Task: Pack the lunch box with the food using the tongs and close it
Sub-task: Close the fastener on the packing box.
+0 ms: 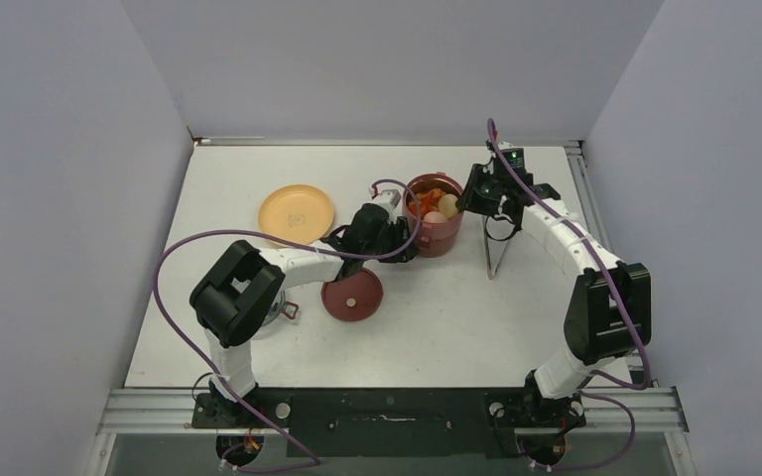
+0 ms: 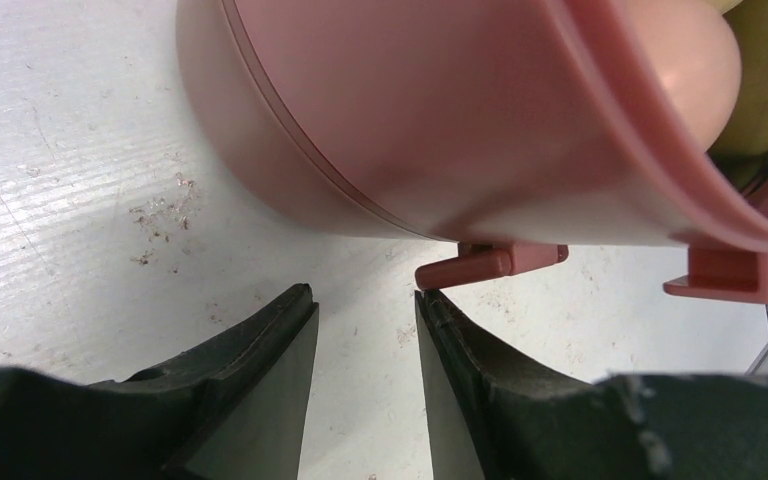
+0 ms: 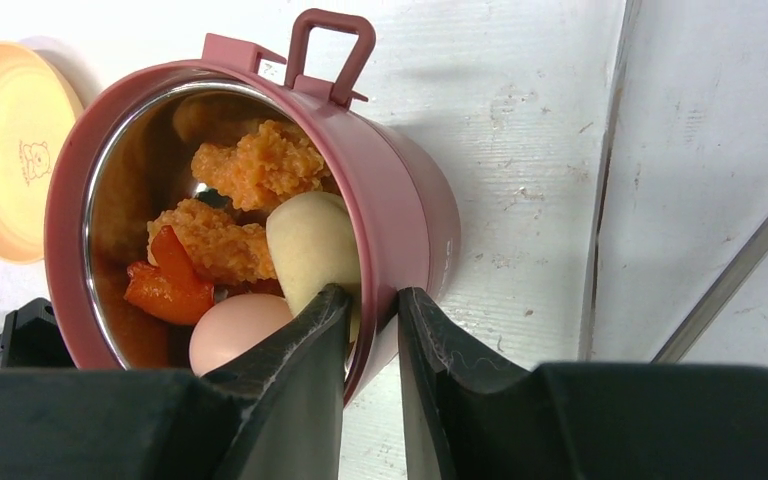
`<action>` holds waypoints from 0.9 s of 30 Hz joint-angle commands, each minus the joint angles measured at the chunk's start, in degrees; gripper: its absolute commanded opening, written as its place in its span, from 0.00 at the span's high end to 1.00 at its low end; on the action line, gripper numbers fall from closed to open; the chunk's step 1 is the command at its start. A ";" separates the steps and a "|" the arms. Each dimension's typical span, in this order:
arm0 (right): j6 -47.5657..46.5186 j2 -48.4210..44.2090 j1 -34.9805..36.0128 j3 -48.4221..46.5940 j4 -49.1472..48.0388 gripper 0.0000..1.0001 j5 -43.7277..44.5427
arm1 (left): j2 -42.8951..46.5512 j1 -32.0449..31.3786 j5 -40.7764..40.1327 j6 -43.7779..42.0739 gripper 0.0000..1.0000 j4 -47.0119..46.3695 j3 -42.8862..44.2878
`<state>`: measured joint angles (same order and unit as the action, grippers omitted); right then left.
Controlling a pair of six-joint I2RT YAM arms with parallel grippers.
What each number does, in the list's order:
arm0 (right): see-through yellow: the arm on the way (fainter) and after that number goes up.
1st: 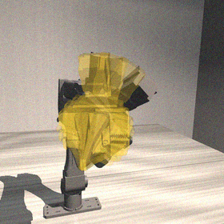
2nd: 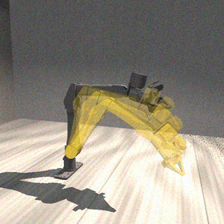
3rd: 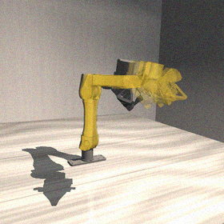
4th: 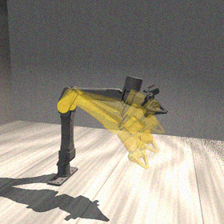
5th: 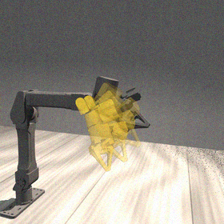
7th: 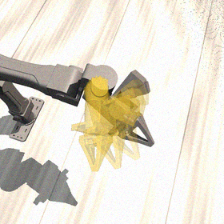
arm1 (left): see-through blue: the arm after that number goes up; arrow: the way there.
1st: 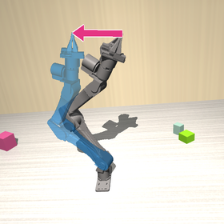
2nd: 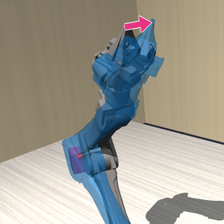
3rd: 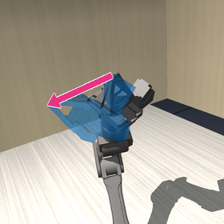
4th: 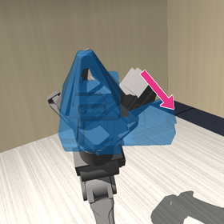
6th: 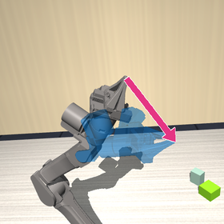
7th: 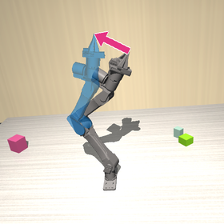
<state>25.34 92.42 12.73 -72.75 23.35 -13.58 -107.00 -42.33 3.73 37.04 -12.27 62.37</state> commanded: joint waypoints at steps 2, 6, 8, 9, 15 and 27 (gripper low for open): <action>-0.21 -0.27 1.13 1.20 0.83 0.89 2.58 | -0.48 0.63 0.17 1.41 0.59 -5.58 0.24; 0.72 -0.35 1.61 1.36 0.67 0.92 3.39 | -0.43 0.64 0.17 2.00 0.60 -6.41 -0.27; 1.20 -0.49 2.04 1.83 0.18 0.95 4.11 | -0.15 0.64 0.14 2.68 0.60 -8.00 -1.22; 1.32 -0.52 2.18 2.07 -0.11 0.95 4.50 | -0.06 0.59 0.14 3.07 0.60 -8.88 -1.91; 2.22 -0.66 2.87 3.18 -0.75 0.95 6.20 | 0.04 0.60 -0.12 4.35 0.61 -13.17 -4.54; 5.58 -2.16 4.03 6.27 -3.76 0.95 9.80 | 0.59 0.41 -0.32 7.47 0.61 -19.89 -8.95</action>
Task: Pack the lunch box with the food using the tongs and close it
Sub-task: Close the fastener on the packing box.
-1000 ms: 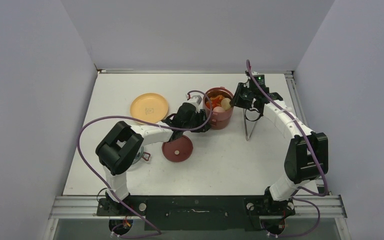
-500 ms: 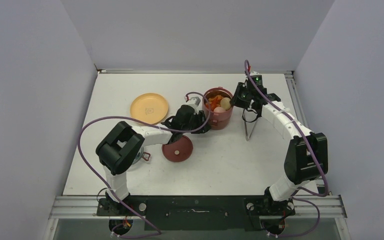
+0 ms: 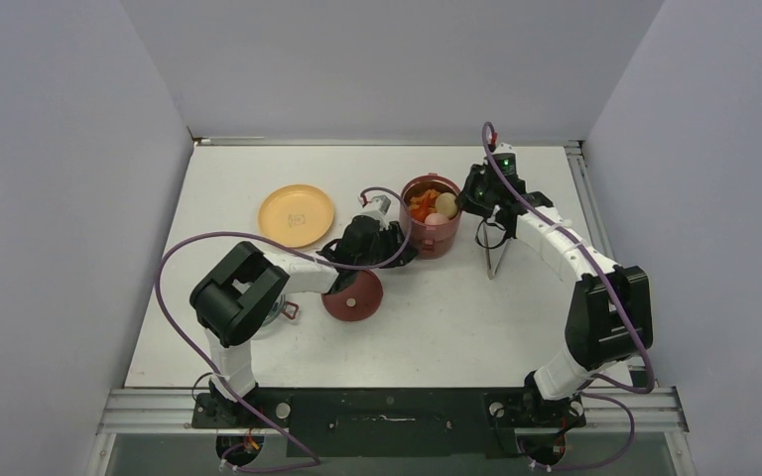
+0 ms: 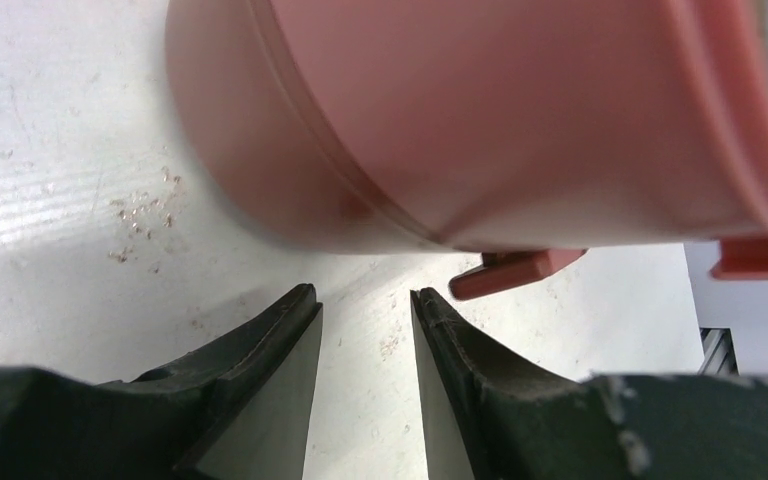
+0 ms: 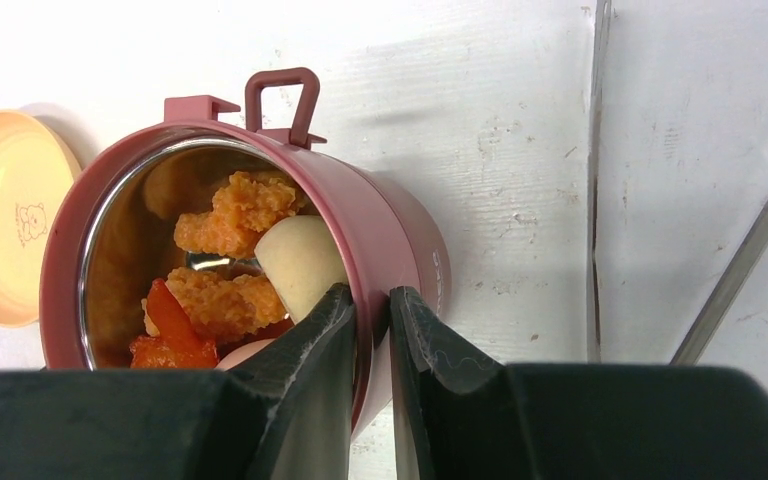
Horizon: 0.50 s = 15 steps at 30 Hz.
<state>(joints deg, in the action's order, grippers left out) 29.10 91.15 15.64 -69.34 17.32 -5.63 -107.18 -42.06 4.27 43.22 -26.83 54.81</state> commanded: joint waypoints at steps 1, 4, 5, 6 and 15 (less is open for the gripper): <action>2.24 -1.19 1.14 3.22 1.85 0.95 2.08 | 0.93 0.09 -1.12 1.45 0.62 -5.52 -1.87; 3.15 -2.11 1.45 4.19 0.15 0.95 2.50 | 1.53 -0.05 -1.88 2.18 0.63 -5.82 -2.98; 3.30 -2.31 1.54 4.41 -0.17 0.95 2.96 | 1.95 -0.19 -2.24 2.38 0.64 -6.05 -3.48; 3.54 -2.48 1.63 4.66 -0.58 0.95 3.20 | 2.30 -0.37 -2.61 2.53 0.64 -6.45 -4.09; 4.02 -2.59 1.94 4.89 -1.12 0.95 3.71 | 3.51 -1.41 -1.68 2.53 0.64 -9.14 -4.40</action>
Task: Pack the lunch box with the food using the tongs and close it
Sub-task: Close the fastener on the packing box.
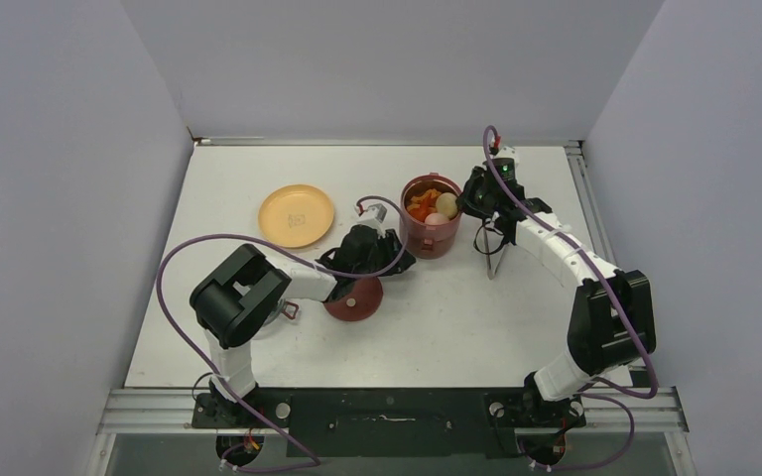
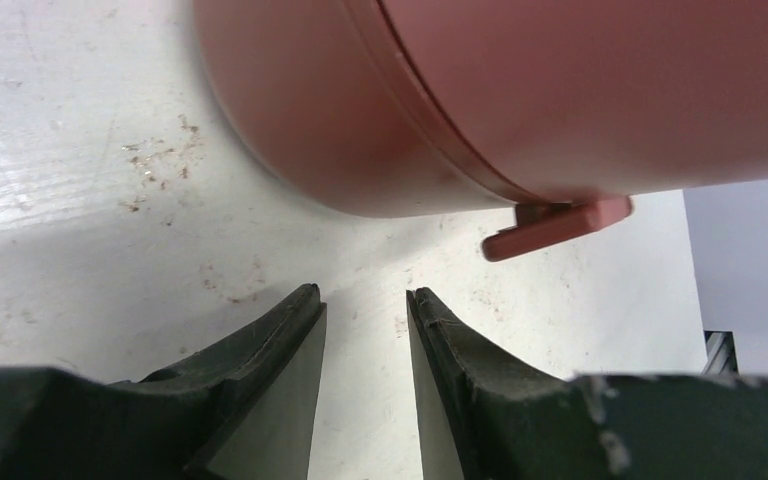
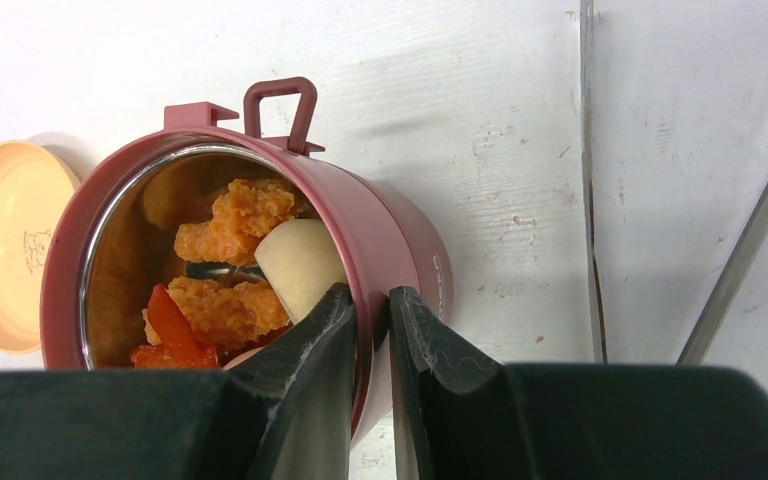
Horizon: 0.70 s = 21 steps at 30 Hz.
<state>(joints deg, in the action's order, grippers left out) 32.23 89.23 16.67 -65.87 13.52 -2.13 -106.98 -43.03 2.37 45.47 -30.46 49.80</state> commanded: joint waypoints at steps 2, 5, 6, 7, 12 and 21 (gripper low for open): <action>0.83 -0.63 0.91 1.44 2.73 0.95 0.13 | 3.10 -0.55 0.85 0.23 0.64 -5.93 1.04; 0.83 -0.71 0.98 1.51 2.56 0.95 0.20 | 2.84 -0.79 1.38 0.18 0.64 -6.58 1.88; 0.82 -0.84 1.00 1.57 2.42 0.95 0.24 | 2.81 -0.98 1.33 0.13 0.63 -6.55 2.08; 0.85 -0.86 1.00 1.64 2.35 0.95 0.27 | 2.75 -1.13 1.32 0.11 0.63 -6.54 2.40; 0.90 -1.08 1.18 1.70 2.02 0.95 0.37 | 2.18 -1.20 1.64 0.62 0.63 -7.34 3.15; 0.90 -1.04 1.26 1.48 1.89 0.95 0.42 | 0.87 -1.87 2.37 0.50 0.63 -7.06 5.03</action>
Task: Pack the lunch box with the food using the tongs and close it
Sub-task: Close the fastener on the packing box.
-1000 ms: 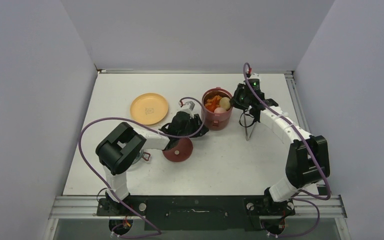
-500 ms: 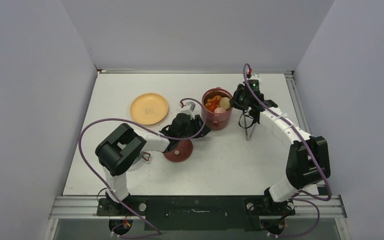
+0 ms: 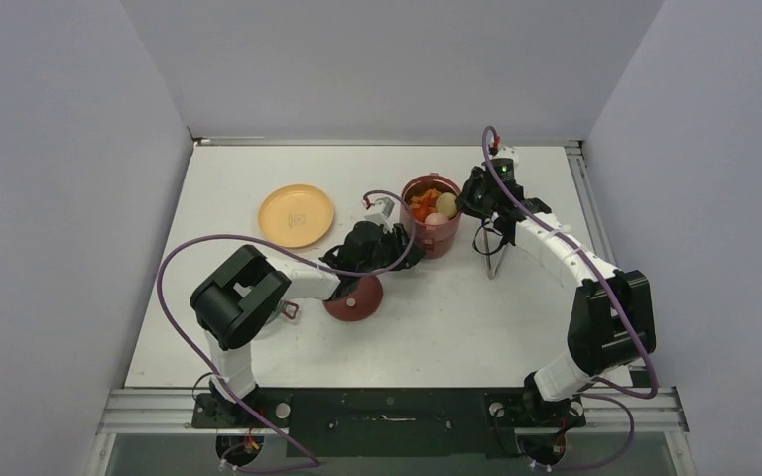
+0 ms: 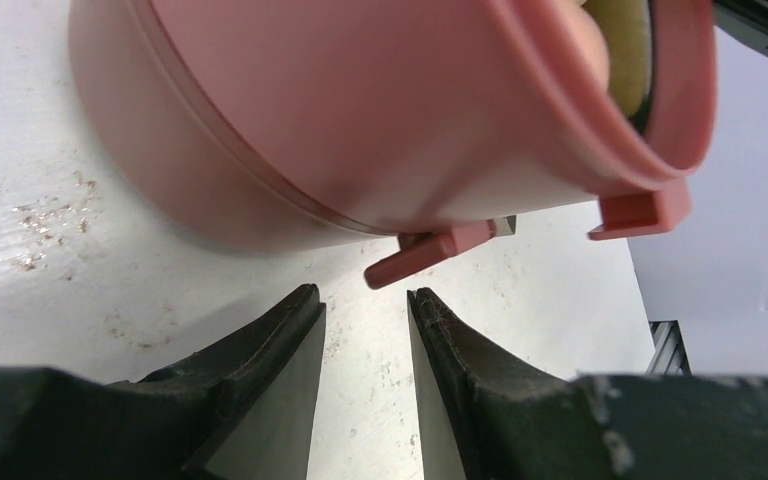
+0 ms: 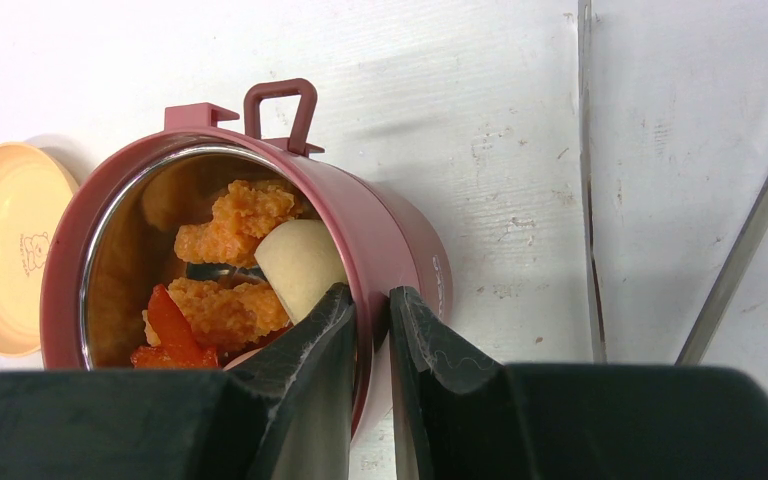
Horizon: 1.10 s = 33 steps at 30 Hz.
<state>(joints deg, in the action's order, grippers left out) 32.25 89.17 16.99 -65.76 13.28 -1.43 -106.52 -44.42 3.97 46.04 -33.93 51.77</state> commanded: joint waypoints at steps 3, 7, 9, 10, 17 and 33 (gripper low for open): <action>0.87 -1.05 1.02 1.34 2.18 0.95 -0.33 | -0.28 -0.53 -0.18 -0.66 0.63 -2.63 3.95; 0.87 -1.06 1.08 1.45 2.19 0.95 -0.46 | -1.12 -0.51 -1.67 -1.23 0.64 -1.55 4.82; 0.88 -1.09 1.11 1.51 2.17 0.95 -0.58 | -1.51 -0.57 -2.07 -1.74 0.64 -1.20 5.07; 0.91 -1.10 1.11 1.59 2.11 0.95 -0.59 | -1.64 -0.62 -2.22 -2.07 0.64 -1.00 5.17; 1.05 -1.22 1.20 1.78 1.80 0.95 -0.72 | -2.20 -1.53 -3.50 -7.05 0.64 -3.53 3.64; 1.07 -1.71 1.37 2.21 1.83 0.95 -0.92 | -4.53 -1.77 -10.86 -11.14 0.67 -3.42 4.31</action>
<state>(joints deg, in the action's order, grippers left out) 32.49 88.60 17.30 -64.99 12.80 -0.21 -109.01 -46.17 -0.95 38.41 -35.86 54.70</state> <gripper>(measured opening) 0.170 0.339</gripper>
